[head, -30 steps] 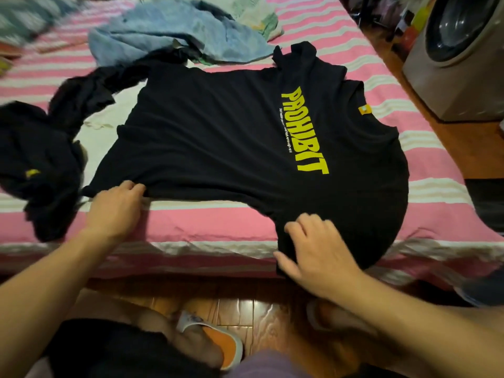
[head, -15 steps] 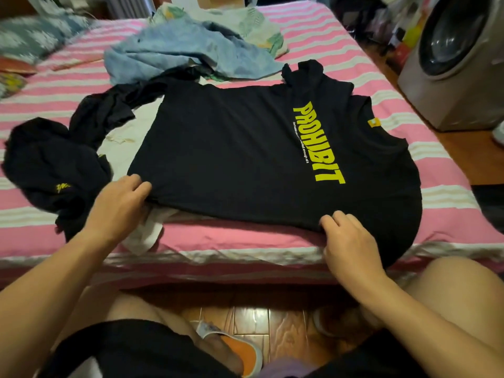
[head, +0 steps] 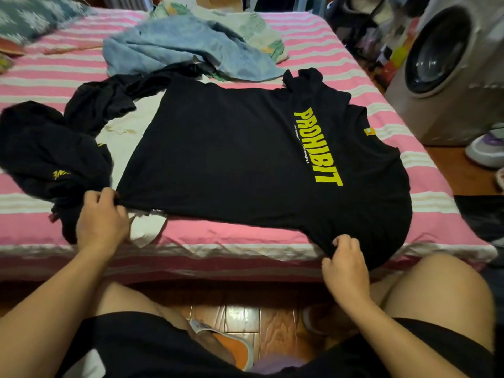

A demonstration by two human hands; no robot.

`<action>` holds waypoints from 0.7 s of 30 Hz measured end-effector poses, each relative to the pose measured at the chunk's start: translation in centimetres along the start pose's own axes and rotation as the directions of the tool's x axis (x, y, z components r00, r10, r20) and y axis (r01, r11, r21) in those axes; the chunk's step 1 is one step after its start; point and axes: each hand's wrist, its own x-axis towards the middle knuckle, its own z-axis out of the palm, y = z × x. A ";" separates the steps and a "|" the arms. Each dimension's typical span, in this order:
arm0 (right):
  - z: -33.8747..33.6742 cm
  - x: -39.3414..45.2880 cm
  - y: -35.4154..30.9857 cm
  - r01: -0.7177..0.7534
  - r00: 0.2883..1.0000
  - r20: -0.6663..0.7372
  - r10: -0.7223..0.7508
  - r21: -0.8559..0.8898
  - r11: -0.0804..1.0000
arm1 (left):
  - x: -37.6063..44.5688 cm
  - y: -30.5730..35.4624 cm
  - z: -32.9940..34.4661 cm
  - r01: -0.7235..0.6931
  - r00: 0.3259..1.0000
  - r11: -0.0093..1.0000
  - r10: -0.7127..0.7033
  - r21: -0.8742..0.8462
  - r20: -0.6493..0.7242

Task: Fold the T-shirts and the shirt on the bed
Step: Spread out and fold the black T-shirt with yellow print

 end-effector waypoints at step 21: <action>0.7 1.9 7.4 -0.663 0.617 0.525 0.586 0.748 0.027 | -1.2 1.2 0.0 0.430 0.833 0.228 -0.473 -0.874 0.287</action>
